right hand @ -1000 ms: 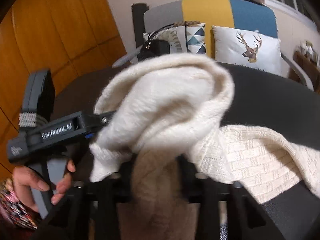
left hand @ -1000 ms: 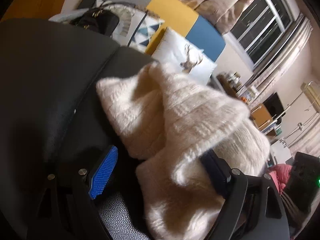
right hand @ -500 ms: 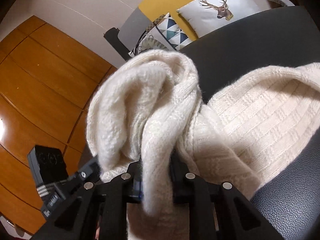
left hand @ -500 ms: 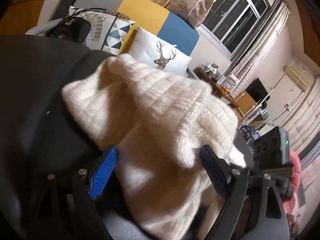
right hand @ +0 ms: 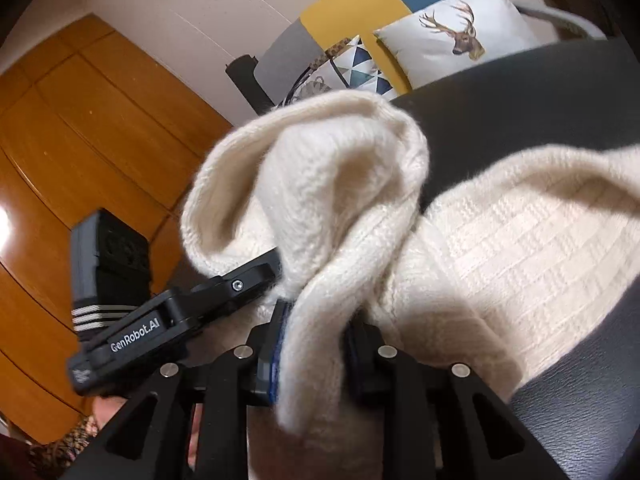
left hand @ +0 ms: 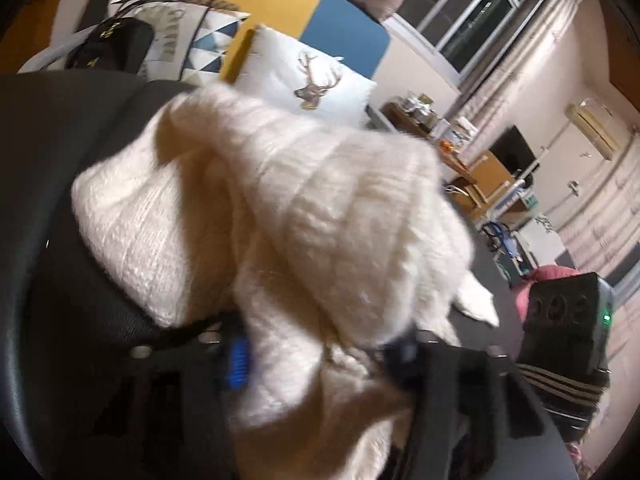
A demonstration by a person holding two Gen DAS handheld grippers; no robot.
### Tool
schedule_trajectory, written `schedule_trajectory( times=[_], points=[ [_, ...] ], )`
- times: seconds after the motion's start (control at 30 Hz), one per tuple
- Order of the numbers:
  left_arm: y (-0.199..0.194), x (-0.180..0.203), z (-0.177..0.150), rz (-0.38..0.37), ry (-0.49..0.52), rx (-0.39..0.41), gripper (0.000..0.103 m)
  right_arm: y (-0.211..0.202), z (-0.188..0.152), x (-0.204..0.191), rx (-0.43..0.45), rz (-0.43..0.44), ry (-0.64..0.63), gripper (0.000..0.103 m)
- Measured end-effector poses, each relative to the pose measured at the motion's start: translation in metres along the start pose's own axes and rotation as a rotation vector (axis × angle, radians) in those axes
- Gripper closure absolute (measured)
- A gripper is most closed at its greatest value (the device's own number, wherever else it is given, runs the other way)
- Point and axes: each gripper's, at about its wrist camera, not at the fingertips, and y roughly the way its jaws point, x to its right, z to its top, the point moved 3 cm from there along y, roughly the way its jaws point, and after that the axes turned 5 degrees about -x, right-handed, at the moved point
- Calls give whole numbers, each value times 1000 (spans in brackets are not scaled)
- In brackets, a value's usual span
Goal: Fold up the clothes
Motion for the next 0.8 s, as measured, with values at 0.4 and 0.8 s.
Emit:
schedule_trajectory(
  times=[0.4,0.8],
  points=[
    [-65,22,14,-210,-5,132,64,-44,18,-10,68,351,149,89],
    [-212,64,71,-293,153,372,65,-132,88,-116,287,713,-40,89]
  ],
)
